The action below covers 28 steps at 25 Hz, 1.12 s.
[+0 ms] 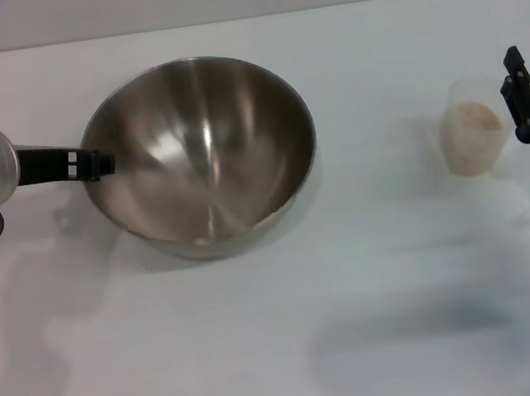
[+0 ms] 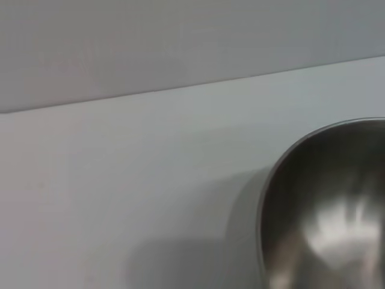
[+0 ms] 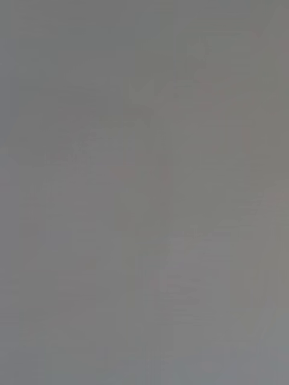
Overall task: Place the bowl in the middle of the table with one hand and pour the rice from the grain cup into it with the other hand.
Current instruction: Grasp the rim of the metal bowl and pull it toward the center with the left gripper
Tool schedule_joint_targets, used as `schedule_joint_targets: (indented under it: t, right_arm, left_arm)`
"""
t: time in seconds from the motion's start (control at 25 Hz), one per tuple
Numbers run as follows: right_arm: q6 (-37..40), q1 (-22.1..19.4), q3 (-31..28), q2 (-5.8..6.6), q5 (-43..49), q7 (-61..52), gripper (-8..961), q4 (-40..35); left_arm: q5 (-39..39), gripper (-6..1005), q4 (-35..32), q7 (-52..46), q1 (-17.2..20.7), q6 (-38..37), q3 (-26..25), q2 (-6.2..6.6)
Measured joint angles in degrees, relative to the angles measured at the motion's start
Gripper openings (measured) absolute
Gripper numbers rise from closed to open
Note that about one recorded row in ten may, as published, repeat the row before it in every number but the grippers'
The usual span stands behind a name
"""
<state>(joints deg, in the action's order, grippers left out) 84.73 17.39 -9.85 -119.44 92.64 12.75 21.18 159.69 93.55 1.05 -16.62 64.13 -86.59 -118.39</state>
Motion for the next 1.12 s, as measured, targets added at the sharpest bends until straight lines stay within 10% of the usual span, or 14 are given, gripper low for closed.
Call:
schedule_joint_targets:
  t: [0.76,1.12]
  right_arm:
    - [1.79,0.73,0.0,-0.01,-0.01,0.0,545,-1.34]
    - [2.23,0.76,0.0,0.03,-0.01,0.0,544,-1.64]
  left_arm:
    - [-1.15,481,-6.65,-1.45,-3.78,-1.21,0.41,-0.08]
    - [-0.76,188,-5.96,-1.62,-4.38,-0.73,1.72,-0.15]
